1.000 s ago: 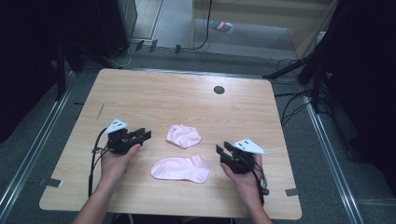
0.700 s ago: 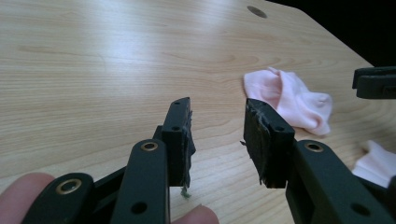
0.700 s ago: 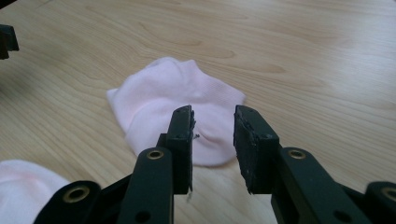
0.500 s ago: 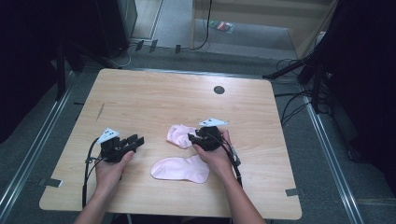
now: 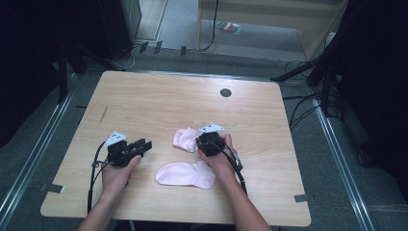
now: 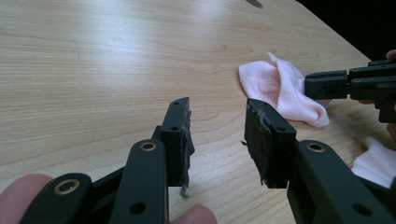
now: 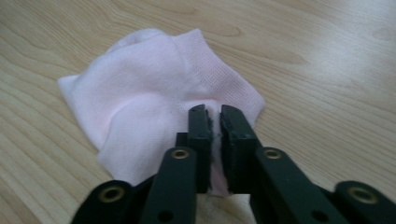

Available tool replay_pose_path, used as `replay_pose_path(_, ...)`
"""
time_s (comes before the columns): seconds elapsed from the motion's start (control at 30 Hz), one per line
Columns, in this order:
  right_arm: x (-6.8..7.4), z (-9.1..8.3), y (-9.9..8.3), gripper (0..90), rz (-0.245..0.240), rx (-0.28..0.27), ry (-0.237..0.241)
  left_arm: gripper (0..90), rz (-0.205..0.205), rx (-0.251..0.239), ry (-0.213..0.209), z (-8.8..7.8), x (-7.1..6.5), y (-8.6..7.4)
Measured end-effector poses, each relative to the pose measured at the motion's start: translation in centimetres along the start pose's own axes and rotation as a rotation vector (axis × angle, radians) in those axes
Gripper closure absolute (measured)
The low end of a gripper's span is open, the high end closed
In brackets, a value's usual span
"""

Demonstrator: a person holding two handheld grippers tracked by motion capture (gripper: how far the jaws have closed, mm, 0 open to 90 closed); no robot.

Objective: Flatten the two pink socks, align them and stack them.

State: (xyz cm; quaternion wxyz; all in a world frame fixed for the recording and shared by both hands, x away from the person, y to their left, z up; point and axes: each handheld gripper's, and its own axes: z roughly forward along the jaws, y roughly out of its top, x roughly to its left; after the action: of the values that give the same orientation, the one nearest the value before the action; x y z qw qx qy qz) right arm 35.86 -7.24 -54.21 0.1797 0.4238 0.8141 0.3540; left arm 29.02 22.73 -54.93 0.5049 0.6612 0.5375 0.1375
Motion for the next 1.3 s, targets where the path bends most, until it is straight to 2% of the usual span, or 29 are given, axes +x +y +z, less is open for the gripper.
replay_pose_path(0.03, 0.0, -0.1, 0.1, 87.1, 0.001, 0.005, -0.006, 61.1, -0.001, 0.000, -0.002, 0.1, -0.1, 0.0)
replay_pose_path(0.1, 0.0, -0.3, 0.2, 88.6, 0.037, 0.005, 0.002, 60.5, 0.003, 0.007, 0.000, 0.2, -0.2, -0.1)
replay_pose_path(0.23, 0.2, -1.3, 1.0, 89.1, 0.102, -0.043, 0.037, 57.3, 0.003, 0.005, 0.005, 0.6, -0.5, -0.1)
replay_pose_path(0.4, 1.2, -3.3, 3.2, 89.3, 0.150, -0.087, 0.063, 53.5, 0.049, 0.038, -0.015, 1.2, -1.8, 0.6)
replay_pose_path(0.5, 2.2, -4.4, 4.9, 89.3, 0.147, -0.107, 0.035, 48.2, 0.088, 0.061, -0.011, 1.9, -3.1, 1.1)
replay_pose_path(0.6, 3.0, -5.1, 6.3, 89.3, 0.149, -0.125, 0.027, 41.9, 0.123, 0.079, 0.003, 2.6, -4.1, 1.6)
replay_pose_path(0.7, 3.6, -5.5, 7.5, 89.3, 0.156, -0.135, 0.020, 36.3, 0.138, 0.089, 0.019, 3.2, -4.8, 2.2)
replay_pose_path(0.77, 3.8, -5.6, 8.1, 89.3, 0.164, -0.147, 0.026, 32.0, 0.163, 0.118, 0.027, 3.7, -5.3, 2.6)
replay_pose_path(0.87, 4.0, -5.8, 8.6, 89.3, 0.177, -0.154, 0.032, 28.1, 0.178, 0.141, 0.036, 4.0, -5.6, 2.8)
replay_pose_path(1.0, 4.8, -6.0, 9.1, 89.2, 0.184, -0.164, 0.048, 20.0, 0.173, 0.175, 0.079, 5.2, -6.2, 2.9)
replay_pose_path(1.07, 5.1, -6.0, 9.1, 89.2, 0.191, -0.165, 0.060, 21.5, 0.170, 0.179, 0.085, 5.6, -6.4, 3.2)
replay_pose_path(1.1, 5.4, -6.2, 9.3, 89.2, 0.197, -0.172, 0.078, 23.5, 0.185, 0.180, 0.096, 5.9, -6.5, 3.6)
replay_pose_path(1.17, 5.7, -6.5, 9.4, 89.2, 0.199, -0.181, 0.093, 31.7, 0.192, 0.167, 0.103, 6.2, -6.7, 3.7)
replay_pose_path(1.2, 5.7, -6.5, 9.4, 89.2, 0.199, -0.181, 0.093, 31.7, 0.206, 0.164, 0.108, 6.3, -6.8, 3.9)
replay_pose_path(1.23, 5.8, -6.7, 9.4, 89.2, 0.194, -0.186, 0.098, 38.6, 0.220, 0.157, 0.112, 6.3, -6.8, 3.9)
replay_pose_path(1.27, 5.9, -6.8, 9.5, 89.1, 0.196, -0.190, 0.100, 49.1, 0.245, 0.139, 0.124, 6.3, -7.0, 4.0)
replay_pose_path(1.3, 5.8, -7.3, 9.6, 89.1, 0.198, -0.202, 0.103, 72.0, 0.256, 0.132, 0.134, 6.2, -7.0, 4.0)
